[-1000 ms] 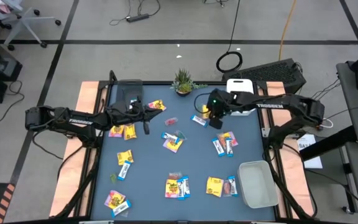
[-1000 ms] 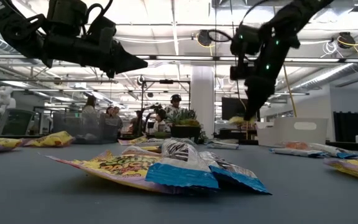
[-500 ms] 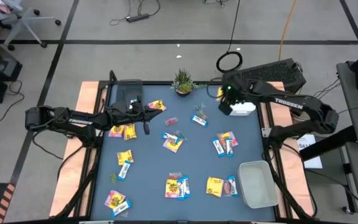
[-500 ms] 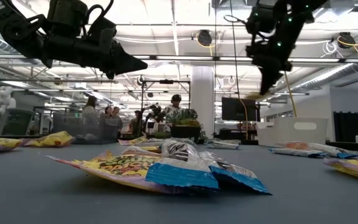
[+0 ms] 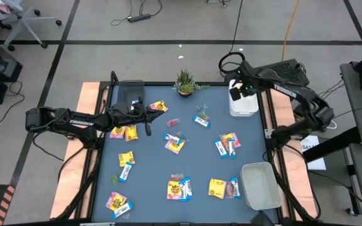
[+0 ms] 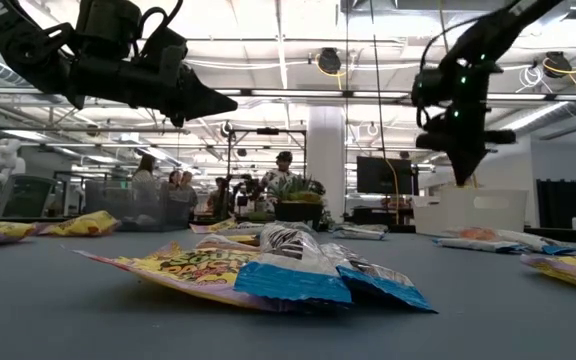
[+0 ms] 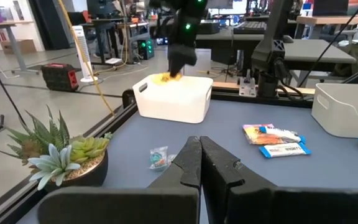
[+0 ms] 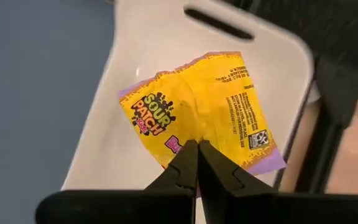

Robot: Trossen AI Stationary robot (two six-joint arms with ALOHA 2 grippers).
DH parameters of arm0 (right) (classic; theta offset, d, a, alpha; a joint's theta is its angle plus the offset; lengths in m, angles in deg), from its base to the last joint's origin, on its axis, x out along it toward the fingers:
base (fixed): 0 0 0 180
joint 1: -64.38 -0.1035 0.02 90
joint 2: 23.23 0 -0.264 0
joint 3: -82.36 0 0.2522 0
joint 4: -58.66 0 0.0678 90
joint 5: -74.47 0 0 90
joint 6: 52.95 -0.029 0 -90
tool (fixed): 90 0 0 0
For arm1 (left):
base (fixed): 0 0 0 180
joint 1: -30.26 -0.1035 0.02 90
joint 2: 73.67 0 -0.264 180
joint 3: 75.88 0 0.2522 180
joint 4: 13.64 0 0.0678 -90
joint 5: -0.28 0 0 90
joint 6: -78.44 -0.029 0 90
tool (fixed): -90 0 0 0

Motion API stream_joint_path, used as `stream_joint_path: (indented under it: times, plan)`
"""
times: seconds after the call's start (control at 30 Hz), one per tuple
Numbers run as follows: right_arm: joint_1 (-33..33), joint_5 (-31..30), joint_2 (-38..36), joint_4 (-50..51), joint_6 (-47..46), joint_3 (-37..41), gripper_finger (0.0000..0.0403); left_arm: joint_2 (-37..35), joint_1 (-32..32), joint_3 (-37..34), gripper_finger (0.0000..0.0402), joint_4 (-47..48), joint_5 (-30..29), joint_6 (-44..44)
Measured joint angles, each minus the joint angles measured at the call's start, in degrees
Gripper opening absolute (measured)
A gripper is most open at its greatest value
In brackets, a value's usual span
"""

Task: Sort candy
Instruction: Put the top right yellow candy pack into the white bin, then put the middle blue gummy candy into the grey bin

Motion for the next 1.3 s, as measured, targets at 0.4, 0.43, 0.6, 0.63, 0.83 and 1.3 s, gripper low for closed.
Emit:
stream_joint_path:
  times: [0.4, 0.43, 0.6, 0.63, 0.83, 1.3]
  plan:
    - [1.17, 3.48, 11.12, -1.86, -3.11, 0.11, 0.0, 0.0, 0.0, 0.0, 0.0002, 0.12, -0.03, 0.11]
    - [1.0, 3.46, 11.63, -1.86, -2.92, 0.11, 0.0, 0.0, 0.0, 0.0, 0.0002, 0.3, -0.04, 0.11]
    - [-0.08, 3.24, 12.1, -1.65, -0.01, 0.11, 0.0021, 0.0, 0.0, 0.0, 0.0002, 1.83, 0.07, 0.11]
    - [-0.53, 3.1, 11.84, -1.28, 0.72, 0.11, 0.0032, 0.0, 0.0, 0.0, 0.0002, 2.12, 0.6, 0.09]
    - [-3.17, 3.25, 6.6, 1.88, 5.17, 0.11, 0.0112, 0.01, 0.02, 1.01, 0.0002, 4.92, 4.61, 0.08]
    - [-20.16, 5.35, -14.17, -5.72, 11.2, 4.01, 0.0011, 0.0, 7.51, 10.65, 0.0002, 31.47, 4.46, -6.0]
